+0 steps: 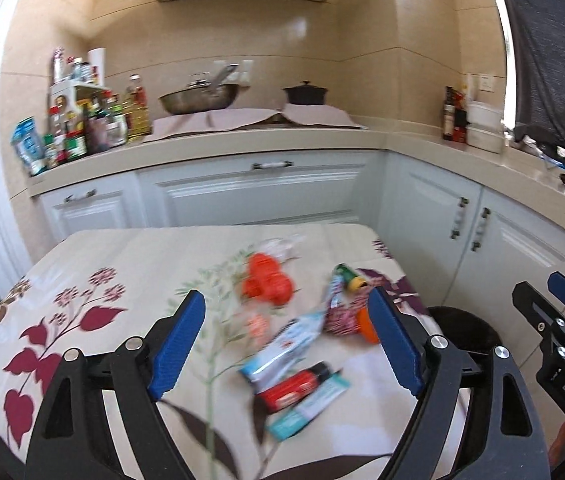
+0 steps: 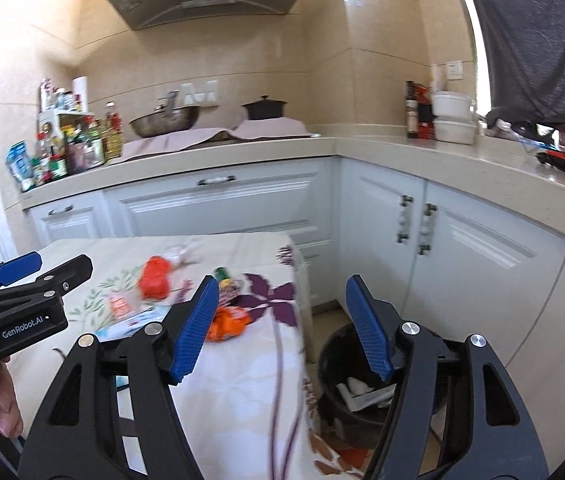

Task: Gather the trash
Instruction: 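Move both tools back over the table toward the remaining trash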

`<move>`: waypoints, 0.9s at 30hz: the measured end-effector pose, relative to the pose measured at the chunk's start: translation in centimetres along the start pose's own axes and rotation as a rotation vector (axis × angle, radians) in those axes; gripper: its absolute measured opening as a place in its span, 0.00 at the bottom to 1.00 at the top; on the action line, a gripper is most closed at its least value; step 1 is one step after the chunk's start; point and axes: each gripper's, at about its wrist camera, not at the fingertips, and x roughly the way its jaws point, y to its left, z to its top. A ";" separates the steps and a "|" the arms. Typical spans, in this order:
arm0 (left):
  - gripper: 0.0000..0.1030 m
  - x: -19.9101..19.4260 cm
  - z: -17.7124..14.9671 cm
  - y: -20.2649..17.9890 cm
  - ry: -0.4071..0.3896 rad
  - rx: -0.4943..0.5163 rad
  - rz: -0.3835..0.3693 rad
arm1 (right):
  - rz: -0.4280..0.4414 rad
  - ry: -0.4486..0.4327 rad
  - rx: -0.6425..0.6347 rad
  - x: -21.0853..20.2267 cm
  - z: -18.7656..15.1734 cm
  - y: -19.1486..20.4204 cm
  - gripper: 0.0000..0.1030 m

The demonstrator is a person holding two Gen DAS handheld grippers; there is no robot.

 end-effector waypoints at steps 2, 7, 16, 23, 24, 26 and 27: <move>0.78 -0.2 -0.4 1.1 0.004 -0.009 0.017 | 0.017 0.003 -0.011 -0.2 -0.2 1.0 0.62; 0.78 -0.6 -1.3 3.5 0.014 -0.033 0.051 | 0.043 0.008 -0.036 -0.4 -0.5 2.7 0.62; 0.78 -0.1 -3.0 6.1 0.045 -0.046 0.077 | 0.055 0.024 -0.055 0.1 -1.0 4.2 0.62; 0.78 0.9 -4.1 6.5 0.071 -0.036 0.070 | 0.070 0.060 -0.068 1.3 -1.9 5.1 0.62; 0.78 1.0 -4.2 6.5 0.073 -0.033 0.068 | 0.071 0.063 -0.068 1.4 -2.0 5.2 0.62; 0.78 1.3 -4.5 6.3 0.079 -0.023 0.062 | 0.072 0.069 -0.067 1.6 -2.2 5.2 0.62; 0.78 1.5 -4.8 6.2 0.083 -0.016 0.057 | 0.073 0.072 -0.066 1.7 -2.3 5.3 0.62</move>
